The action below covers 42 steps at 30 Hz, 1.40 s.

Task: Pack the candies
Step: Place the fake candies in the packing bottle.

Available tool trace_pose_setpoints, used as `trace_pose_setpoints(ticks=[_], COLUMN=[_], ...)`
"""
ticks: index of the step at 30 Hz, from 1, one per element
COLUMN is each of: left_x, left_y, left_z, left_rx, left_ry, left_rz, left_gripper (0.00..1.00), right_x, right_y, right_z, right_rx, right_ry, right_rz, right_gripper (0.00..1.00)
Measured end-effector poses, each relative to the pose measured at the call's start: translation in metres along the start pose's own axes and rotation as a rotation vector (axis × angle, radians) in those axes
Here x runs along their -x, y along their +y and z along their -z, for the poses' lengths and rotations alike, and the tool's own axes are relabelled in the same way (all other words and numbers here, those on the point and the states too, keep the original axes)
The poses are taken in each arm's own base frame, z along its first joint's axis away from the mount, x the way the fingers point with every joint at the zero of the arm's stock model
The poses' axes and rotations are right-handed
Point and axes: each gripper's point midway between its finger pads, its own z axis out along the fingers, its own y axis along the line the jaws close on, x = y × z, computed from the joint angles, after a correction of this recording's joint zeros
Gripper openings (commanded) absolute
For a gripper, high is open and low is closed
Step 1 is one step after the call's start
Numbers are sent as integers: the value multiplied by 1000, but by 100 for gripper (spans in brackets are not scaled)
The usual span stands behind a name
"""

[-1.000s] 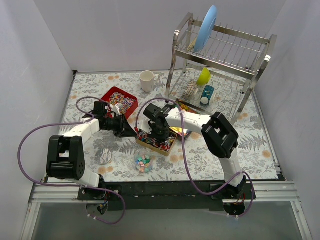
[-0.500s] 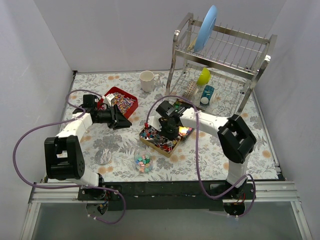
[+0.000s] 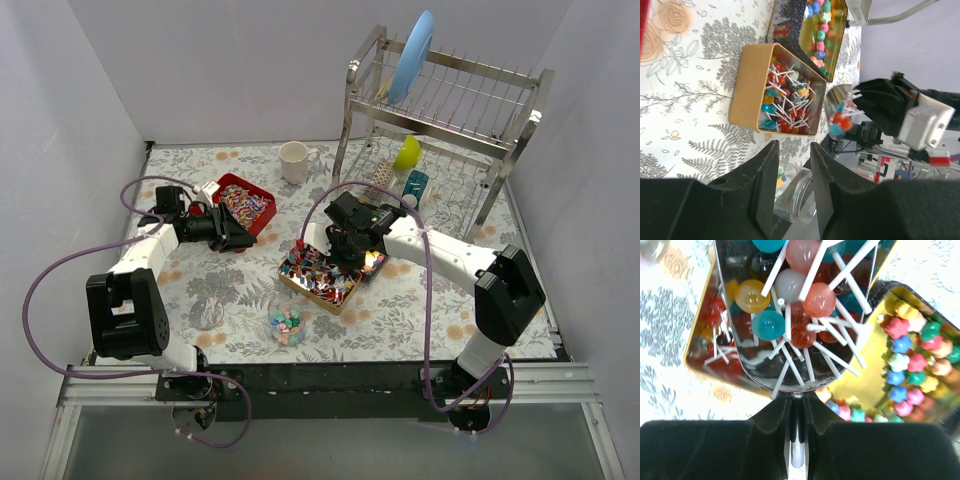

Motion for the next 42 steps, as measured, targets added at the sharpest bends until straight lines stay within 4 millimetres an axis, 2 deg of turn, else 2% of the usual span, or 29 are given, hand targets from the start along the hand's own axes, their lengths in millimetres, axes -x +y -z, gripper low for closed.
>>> trace_pose_setpoints(ticks=[8, 21, 38, 42], left_x=[9, 10, 12, 13], left_y=[18, 29, 28, 27], left_z=[9, 20, 19, 19], left_rx=[37, 76, 69, 68], left_ry=[-62, -119, -139, -145], left_rz=[17, 36, 44, 45], left_gripper=[32, 33, 34, 39], right_x=[1, 12, 32, 40], right_y=[3, 49, 40, 36], right_z=[30, 42, 54, 60], right_rx=[-23, 2, -137, -175], right_ry=[24, 156, 354, 390], right_rz=[120, 370, 651, 716], right_gripper=[1, 1, 1, 1])
